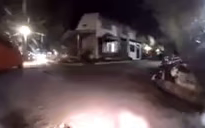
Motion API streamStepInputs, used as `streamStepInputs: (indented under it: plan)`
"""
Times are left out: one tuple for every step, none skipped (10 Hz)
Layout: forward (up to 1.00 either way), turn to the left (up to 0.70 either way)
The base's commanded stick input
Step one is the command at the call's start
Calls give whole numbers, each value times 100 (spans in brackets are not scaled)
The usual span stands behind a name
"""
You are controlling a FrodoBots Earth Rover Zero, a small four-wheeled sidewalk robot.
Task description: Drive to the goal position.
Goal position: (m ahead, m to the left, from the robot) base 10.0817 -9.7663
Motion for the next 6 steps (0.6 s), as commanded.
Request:
streamStepInputs:
  plan:
    - [70, 0]
    - [70, 0]
    - [70, 0]
    - [70, 0]
    - [70, 0]
    - [70, 0]
